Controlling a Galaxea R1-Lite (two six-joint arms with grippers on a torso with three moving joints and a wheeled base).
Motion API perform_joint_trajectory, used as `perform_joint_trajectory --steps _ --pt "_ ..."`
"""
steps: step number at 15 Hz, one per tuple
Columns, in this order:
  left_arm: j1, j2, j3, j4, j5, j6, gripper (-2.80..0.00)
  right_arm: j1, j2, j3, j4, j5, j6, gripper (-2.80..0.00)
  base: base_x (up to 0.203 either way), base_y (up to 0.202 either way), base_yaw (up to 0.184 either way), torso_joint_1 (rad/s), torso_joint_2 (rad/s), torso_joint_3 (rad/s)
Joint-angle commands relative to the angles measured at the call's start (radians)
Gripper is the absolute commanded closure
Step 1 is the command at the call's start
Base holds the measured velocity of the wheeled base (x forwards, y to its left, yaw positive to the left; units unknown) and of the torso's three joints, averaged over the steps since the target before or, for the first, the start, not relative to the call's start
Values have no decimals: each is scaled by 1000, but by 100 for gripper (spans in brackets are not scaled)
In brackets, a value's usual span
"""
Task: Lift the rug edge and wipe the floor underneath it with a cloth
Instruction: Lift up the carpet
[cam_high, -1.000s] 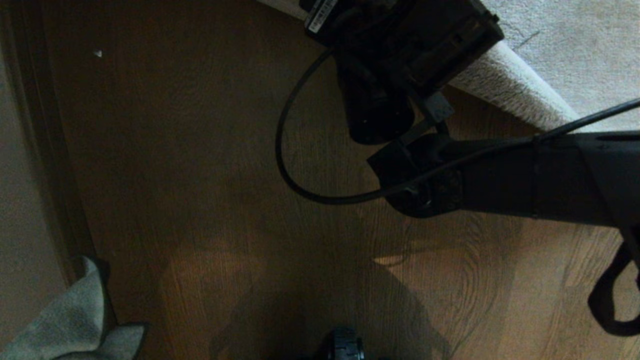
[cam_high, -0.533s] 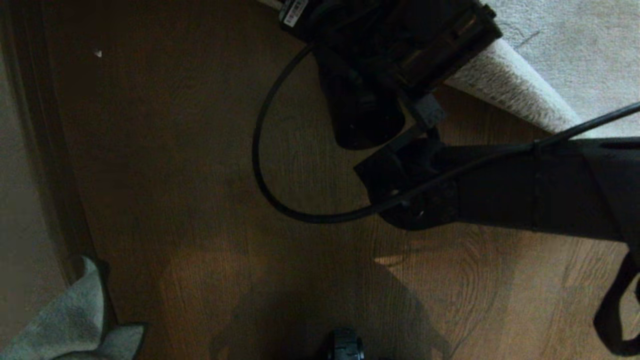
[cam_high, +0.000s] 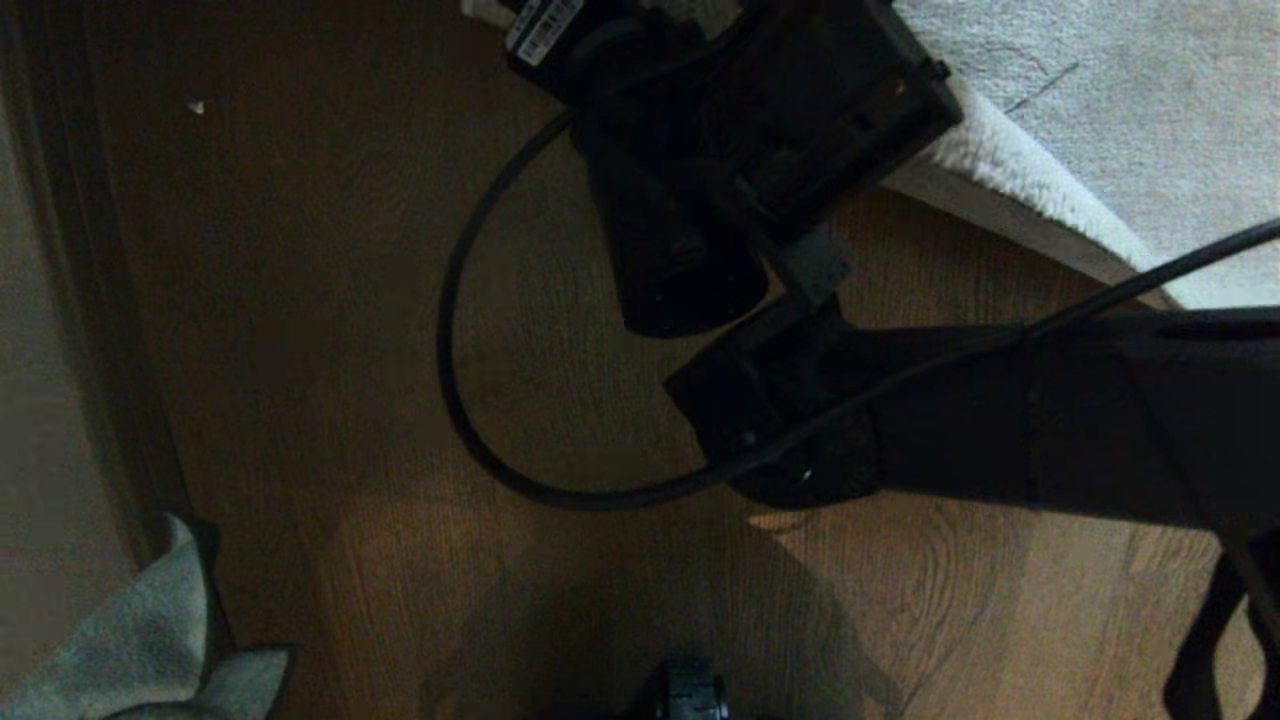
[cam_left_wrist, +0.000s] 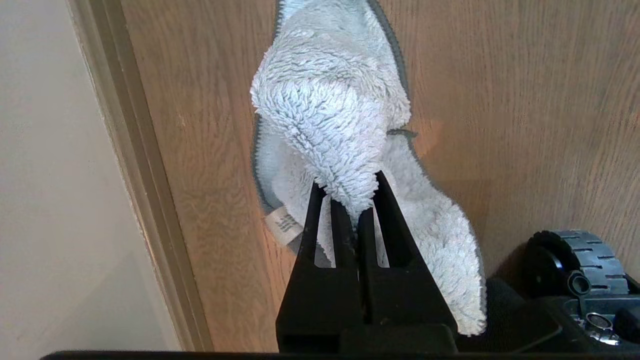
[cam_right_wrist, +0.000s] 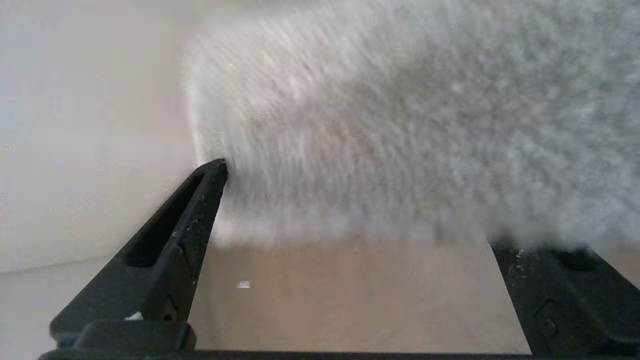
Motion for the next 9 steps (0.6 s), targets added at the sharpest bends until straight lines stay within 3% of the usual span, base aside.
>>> perform_joint_trajectory --steps 1,4,9 --pt "0 0 0 0 0 0 0 5 18 10 -20 -15 41 -280 0 0 0 0 0 0" --pt "0 0 0 0 0 0 0 5 25 25 -24 -26 121 -280 0 0 0 0 0 0" --pt "0 0 0 0 0 0 0 5 36 63 -51 -28 145 -280 0 0 0 0 0 0"
